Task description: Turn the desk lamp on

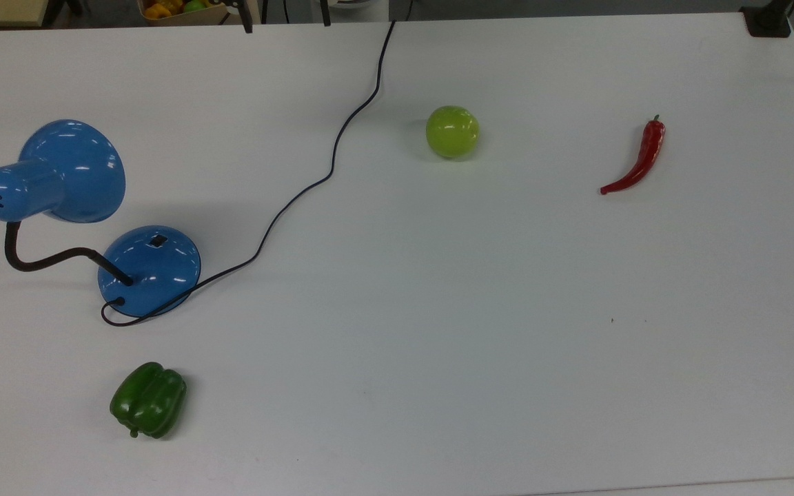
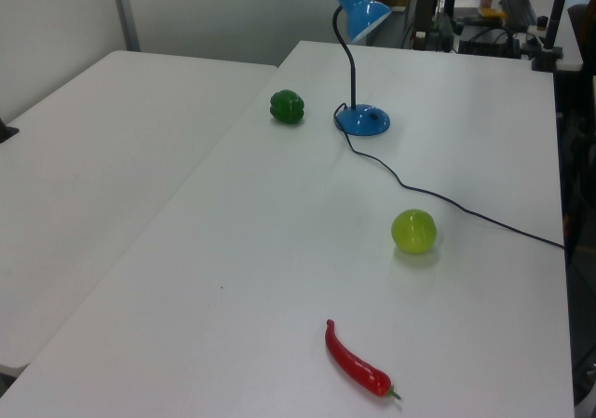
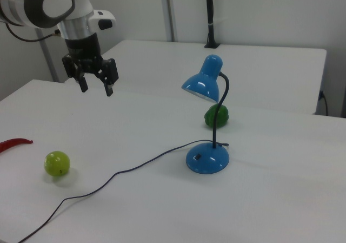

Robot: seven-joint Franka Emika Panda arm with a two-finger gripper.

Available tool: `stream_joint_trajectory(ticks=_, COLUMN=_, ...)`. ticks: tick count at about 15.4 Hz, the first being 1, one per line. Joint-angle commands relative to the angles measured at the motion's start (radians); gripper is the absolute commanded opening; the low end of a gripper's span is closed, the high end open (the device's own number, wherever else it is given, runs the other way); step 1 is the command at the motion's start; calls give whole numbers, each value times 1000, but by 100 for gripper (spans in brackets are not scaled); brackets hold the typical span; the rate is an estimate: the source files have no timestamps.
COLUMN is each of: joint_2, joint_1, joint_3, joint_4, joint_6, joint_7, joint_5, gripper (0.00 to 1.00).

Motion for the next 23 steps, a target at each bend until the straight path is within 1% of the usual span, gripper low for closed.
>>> stream_joint_trajectory(ticks=1, joint_2=2, joint_1=5, joint_3=-5, joint_4=-2, joint_6=40, joint_7=-27, joint_5=-9, gripper=60)
stream_joint_trajectory(ticks=4, joint_2=3, joint_1=5, joint_3=-5, joint_4=-3, joint_6=45, joint_7=-30, joint_5=-4, gripper=33)
stream_joint_trajectory(ticks=9, joint_2=6, joint_1=7, joint_3=-5, joint_4=-3, joint_6=45, joint_7=-30, joint_5=-3, gripper=1)
stream_joint_trajectory(ticks=13, joint_2=8, joint_1=7, joint_3=-5, joint_4=-14, joint_6=69, joint_7=-32, joint_5=1, gripper=0)
stream_joint_trajectory(ticks=18, joint_2=8, joint_1=-2, joint_3=-5, joint_4=-31, joint_6=60, joint_7=-16, joint_5=10, gripper=0)
stream_joint_trajectory(ticks=22, joint_2=29, joint_1=-7, joint_3=-12, joint_4=-48, joint_6=57, joint_7=-16, joint_5=2, gripper=0)
stream_joint_trajectory(ticks=23, joint_2=29, joint_1=-13, joint_3=-15, joint_4=-64, joint_6=58, joint_7=-15, joint_5=-2, gripper=0)
